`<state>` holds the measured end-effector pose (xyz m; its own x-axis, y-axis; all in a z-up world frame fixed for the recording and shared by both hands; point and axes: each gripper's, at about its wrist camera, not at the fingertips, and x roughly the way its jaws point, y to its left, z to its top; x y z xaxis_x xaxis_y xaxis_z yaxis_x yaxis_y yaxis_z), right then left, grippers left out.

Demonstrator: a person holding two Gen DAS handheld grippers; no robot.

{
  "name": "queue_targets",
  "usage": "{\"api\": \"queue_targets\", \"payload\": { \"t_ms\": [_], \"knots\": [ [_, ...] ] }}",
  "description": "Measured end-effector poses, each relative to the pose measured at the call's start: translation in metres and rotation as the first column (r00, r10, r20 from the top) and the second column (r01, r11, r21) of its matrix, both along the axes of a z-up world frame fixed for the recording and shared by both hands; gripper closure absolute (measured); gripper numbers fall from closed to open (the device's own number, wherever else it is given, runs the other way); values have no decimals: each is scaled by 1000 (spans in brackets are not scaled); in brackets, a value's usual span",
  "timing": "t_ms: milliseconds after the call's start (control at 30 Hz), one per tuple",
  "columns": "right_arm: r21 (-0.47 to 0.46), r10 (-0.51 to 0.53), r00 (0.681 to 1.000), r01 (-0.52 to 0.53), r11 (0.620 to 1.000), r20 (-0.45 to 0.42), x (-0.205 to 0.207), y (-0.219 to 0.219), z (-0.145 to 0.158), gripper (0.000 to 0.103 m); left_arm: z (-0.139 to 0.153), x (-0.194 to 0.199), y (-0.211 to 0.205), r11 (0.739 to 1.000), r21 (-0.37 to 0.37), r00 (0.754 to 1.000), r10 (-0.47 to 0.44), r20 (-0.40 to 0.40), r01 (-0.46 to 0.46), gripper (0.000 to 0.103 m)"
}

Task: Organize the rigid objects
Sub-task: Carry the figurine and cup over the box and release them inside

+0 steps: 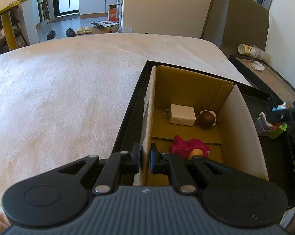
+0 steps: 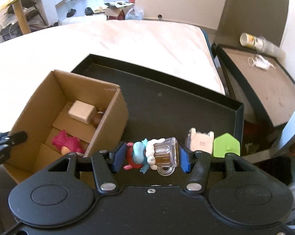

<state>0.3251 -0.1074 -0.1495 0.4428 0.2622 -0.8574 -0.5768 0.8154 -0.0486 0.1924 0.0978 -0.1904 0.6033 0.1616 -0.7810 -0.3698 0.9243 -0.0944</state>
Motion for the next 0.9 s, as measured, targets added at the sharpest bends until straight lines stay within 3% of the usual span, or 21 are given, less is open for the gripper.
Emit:
{"api": "queue_targets", "payload": {
  "t_ms": [433,900],
  "knots": [
    [30,101,992,-103,994,72,-19,36,41,48,-1,-1,2,1000,-20,1000,-3,6,3,94],
    [25,147,988,-148,989,39,-27,74,25,48,-2,-3,6,999,-48,1000,0,15,1,94]
  ]
}}
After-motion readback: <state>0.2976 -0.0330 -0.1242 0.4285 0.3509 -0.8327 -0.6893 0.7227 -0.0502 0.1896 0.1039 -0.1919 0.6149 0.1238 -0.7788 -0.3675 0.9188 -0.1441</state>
